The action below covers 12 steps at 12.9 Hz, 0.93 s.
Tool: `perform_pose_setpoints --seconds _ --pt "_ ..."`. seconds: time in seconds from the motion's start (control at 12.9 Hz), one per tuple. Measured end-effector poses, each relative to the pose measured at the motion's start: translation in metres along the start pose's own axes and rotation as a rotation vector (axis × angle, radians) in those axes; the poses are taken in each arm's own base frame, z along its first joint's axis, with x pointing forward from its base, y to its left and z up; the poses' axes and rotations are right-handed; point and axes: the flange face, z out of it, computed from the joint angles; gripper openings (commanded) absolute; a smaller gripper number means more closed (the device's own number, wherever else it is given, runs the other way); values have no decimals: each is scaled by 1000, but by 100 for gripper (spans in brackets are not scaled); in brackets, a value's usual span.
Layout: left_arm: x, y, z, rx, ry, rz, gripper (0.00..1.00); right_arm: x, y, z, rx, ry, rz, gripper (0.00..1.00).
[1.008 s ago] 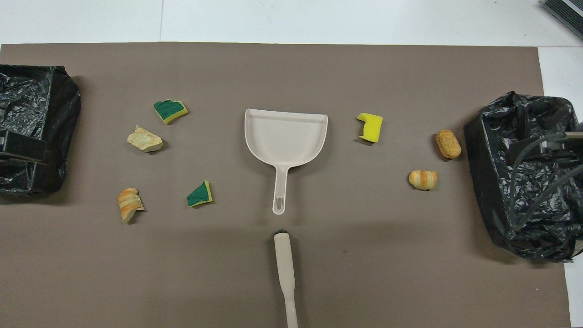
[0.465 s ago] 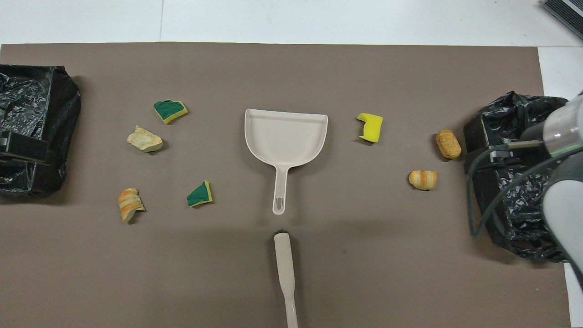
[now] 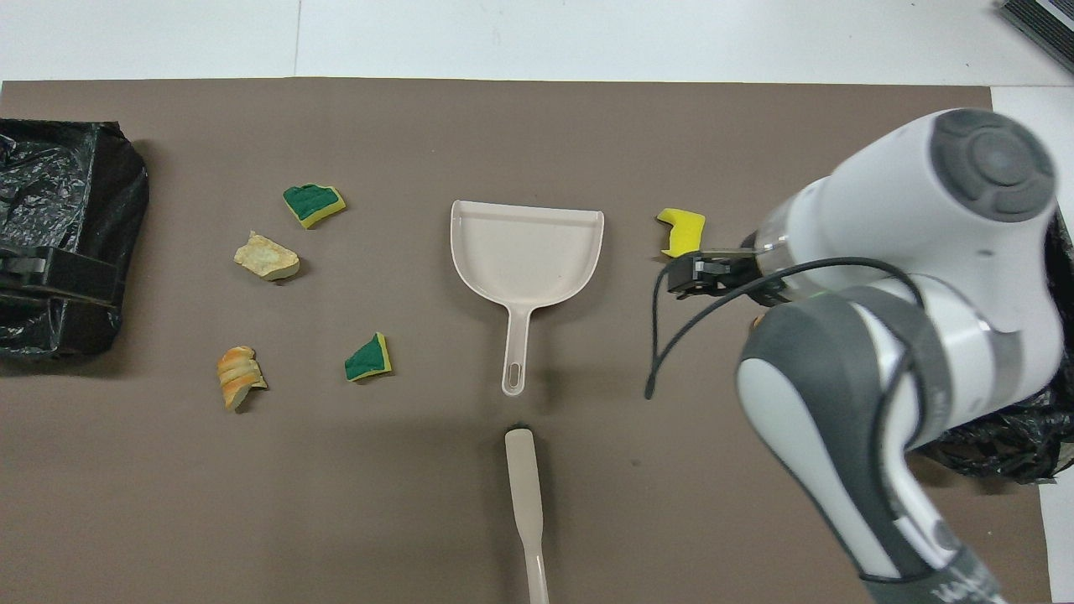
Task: Sweep and dump trash in bin
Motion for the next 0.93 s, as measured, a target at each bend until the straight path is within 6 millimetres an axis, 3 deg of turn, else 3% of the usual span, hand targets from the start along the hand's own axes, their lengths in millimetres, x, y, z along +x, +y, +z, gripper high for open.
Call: perform_pose_setpoints --seconds 0.23,0.54,0.7,0.93 --pt "-11 17 10 5 -28 26 100 -10 -62 37 -11 15 11 100" --pt "-38 28 26 19 -66 38 100 -13 -103 74 -29 17 38 100" --pt "-51 31 34 6 -86 39 100 -11 -119 89 -30 8 42 100" --pt "-78 54 58 -3 -125 75 100 -5 -121 98 -55 15 29 100"
